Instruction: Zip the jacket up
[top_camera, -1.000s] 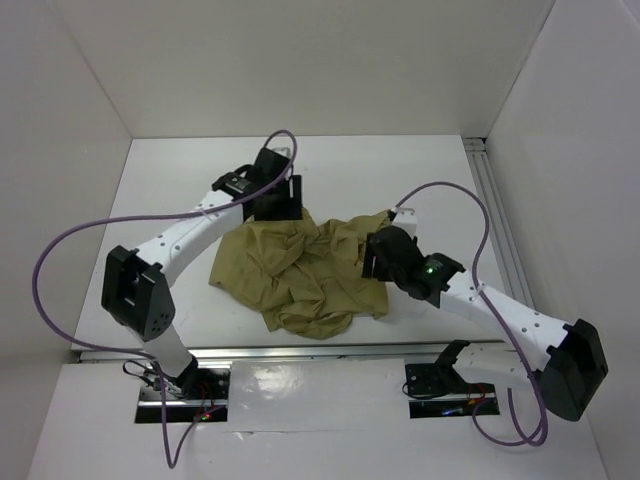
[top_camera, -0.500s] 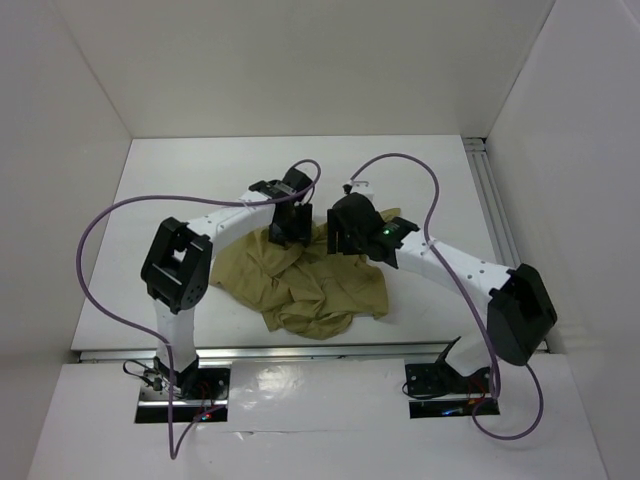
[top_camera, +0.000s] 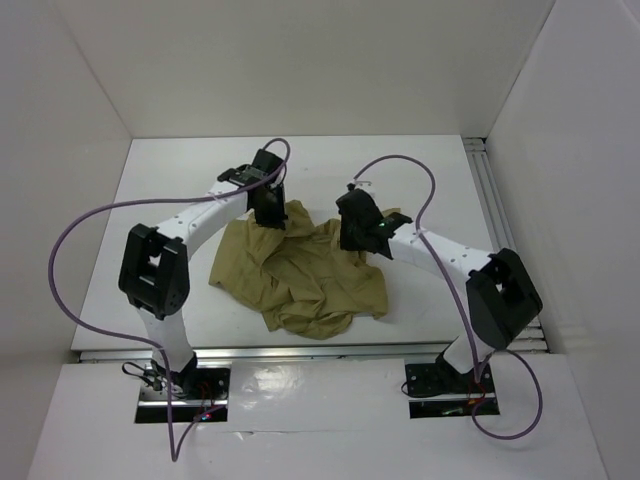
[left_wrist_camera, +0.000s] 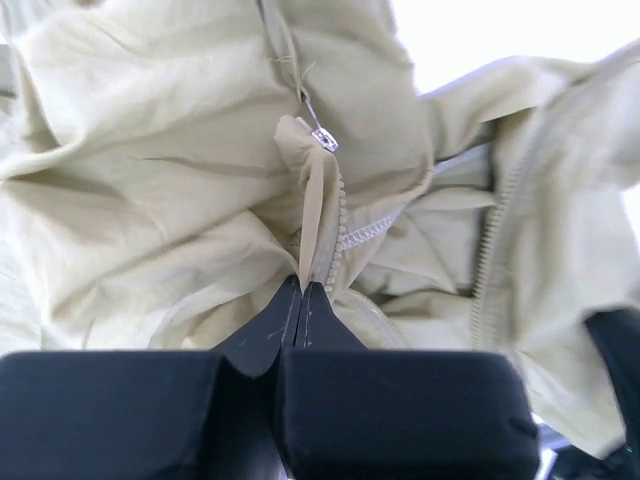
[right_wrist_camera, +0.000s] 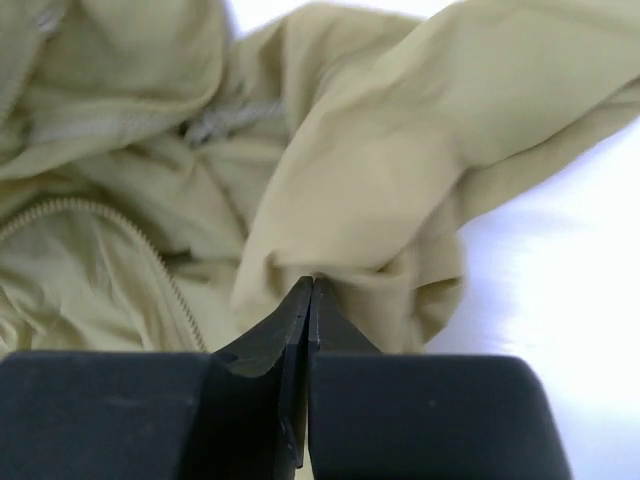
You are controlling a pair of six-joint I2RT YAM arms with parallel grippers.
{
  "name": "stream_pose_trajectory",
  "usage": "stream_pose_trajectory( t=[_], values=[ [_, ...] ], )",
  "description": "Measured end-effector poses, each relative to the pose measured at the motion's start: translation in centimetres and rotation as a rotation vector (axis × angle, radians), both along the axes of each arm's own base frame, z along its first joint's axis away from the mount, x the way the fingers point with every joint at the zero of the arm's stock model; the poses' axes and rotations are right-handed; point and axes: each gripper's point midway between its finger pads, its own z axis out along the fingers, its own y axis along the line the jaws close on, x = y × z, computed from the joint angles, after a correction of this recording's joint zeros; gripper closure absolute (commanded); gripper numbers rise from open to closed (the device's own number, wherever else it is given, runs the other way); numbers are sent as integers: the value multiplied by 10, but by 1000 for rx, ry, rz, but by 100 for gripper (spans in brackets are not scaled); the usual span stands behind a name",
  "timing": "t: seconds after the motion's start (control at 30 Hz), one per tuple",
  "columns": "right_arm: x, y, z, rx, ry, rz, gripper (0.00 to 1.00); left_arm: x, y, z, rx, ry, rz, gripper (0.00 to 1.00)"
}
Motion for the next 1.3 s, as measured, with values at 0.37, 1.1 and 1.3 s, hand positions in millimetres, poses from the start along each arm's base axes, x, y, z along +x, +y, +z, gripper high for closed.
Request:
stream_pose_trajectory(
  t=[0.37,1.1,1.3],
  values=[
    [26,-76,110,160,-297,-199,100,3,16,75,-284,-188,6,100],
    [1,27,1,-31,-10,129,47,-85,32,-21,-533,-38,225,88],
    [-3,2,-27,-176,42,79,91,-76,36,-15,-482,-57,227,59]
  ],
)
